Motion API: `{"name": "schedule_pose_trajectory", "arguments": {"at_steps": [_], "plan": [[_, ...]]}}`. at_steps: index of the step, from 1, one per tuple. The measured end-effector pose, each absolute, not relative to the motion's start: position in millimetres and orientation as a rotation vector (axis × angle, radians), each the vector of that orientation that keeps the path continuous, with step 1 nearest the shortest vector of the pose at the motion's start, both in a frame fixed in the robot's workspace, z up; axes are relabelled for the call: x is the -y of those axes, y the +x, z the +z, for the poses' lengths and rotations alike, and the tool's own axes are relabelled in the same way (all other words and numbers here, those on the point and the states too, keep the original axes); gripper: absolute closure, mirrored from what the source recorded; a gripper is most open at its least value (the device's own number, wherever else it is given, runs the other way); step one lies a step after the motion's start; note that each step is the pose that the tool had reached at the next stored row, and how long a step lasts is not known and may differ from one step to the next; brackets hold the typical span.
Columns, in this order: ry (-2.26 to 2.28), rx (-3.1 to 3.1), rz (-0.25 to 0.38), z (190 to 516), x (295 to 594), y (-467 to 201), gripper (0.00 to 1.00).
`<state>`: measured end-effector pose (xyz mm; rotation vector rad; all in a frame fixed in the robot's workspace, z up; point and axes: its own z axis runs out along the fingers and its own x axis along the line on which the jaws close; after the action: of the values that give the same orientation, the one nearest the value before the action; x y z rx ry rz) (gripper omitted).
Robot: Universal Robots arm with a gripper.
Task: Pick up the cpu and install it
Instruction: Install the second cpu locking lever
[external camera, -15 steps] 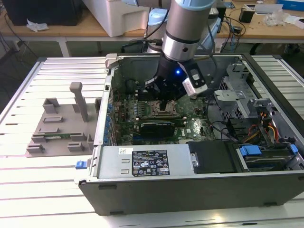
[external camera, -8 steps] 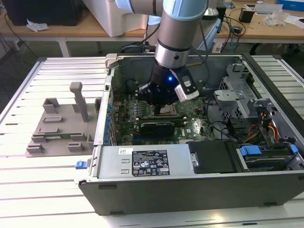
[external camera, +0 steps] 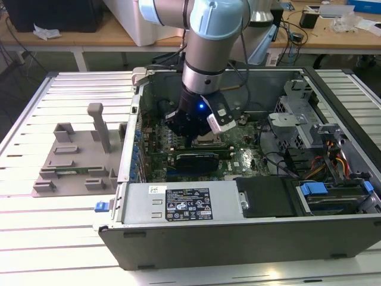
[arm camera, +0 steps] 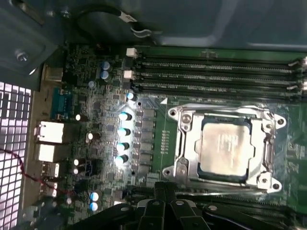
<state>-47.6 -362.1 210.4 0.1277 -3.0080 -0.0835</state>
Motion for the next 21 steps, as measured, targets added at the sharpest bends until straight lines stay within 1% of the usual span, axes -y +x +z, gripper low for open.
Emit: {"name": "schedule_pose_trajectory", "arguments": {"at_steps": [7,10,18,19,21], "plan": [[0.151,3.006,-0.128,199.8,359.1,-47.7,0.89],[0.153,3.01,-0.128,202.7,358.9,-47.7,0.89],[0.154,3.015,-0.129,245.7,358.9,-47.8,0.89],[0.155,3.015,-0.154,247.4,358.9,-47.8,0.89],[0.16,3.012,-0.229,247.5,358.9,-47.7,0.89]]}}
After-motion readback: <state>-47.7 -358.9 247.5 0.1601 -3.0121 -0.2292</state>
